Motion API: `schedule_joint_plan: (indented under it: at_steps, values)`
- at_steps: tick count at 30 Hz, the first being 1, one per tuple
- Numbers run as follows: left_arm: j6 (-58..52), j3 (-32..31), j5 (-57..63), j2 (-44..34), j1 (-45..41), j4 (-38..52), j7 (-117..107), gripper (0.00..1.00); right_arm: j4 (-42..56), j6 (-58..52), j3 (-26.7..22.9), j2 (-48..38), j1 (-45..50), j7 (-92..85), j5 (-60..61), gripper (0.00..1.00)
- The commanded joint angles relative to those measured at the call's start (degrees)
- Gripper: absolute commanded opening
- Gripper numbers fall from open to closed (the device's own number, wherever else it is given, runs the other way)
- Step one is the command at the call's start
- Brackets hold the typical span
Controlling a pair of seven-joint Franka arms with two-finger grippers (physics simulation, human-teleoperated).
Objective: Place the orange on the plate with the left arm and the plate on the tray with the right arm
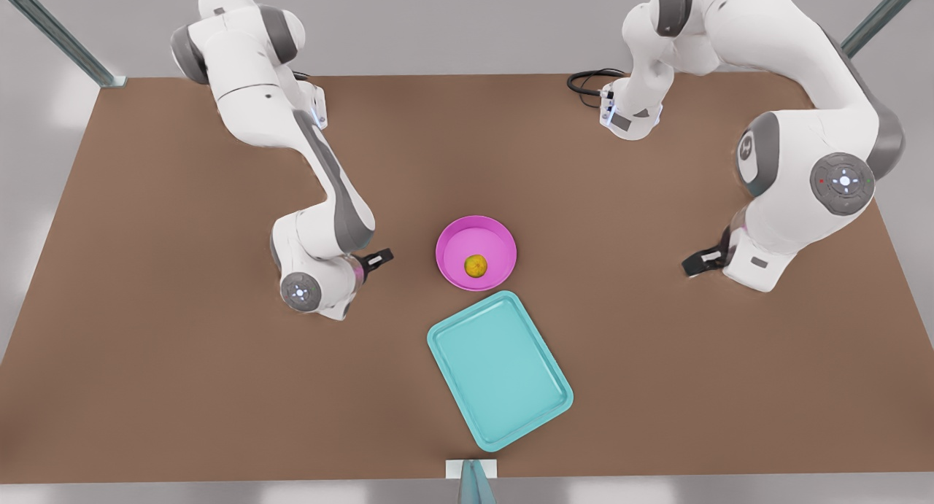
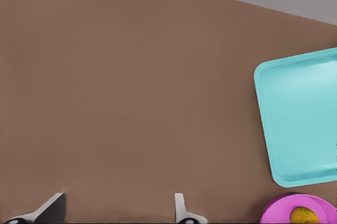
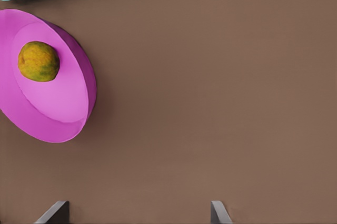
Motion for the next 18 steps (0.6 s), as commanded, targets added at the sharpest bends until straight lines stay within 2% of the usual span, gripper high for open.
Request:
schedule_joint_plan:
  at_steps: [1, 2, 3, 5, 9, 10, 18]
  values:
    - [-10.03, -23.83, 8.86, -4.04, 19.82, -0.39, 16.00, 1.00, -5.91, 21.79, 0.10, -1.26, 4.08, 12.88, 6.06, 1.00]
    - [-3.37, -35.40, 15.58, -8.70, 27.77, -6.96, 16.71, 1.00, -7.58, 23.11, 0.19, -1.35, 5.66, 14.20, 8.95, 1.00]
    - [2.54, -33.12, 11.17, -12.93, 27.77, -14.18, 16.53, 1.00, -9.96, 26.71, 0.54, -1.44, 7.24, 14.20, 10.53, 1.00]
    - [1.22, -33.38, 11.61, -10.47, 27.16, -13.31, 15.74, 1.00, -13.12, 35.42, 1.16, -0.38, 10.50, 14.29, 12.82, 1.00]
    - [1.58, -32.50, 11.52, -9.41, 27.77, -13.13, 16.27, 1.00, -13.48, 40.69, 1.51, 2.60, 12.52, 14.29, 15.55, 1.00]
    - [-0.79, -29.78, 10.73, -9.76, 27.95, -12.52, 16.88, 1.00, -13.48, 40.96, 1.51, 3.13, 12.52, 14.20, 15.55, 1.00]
    - [-1.50, -29.69, 6.25, -9.33, 27.95, -12.34, 16.71, 1.00, -13.48, 41.31, 1.60, 6.47, 12.87, 13.15, 15.28, 1.00]
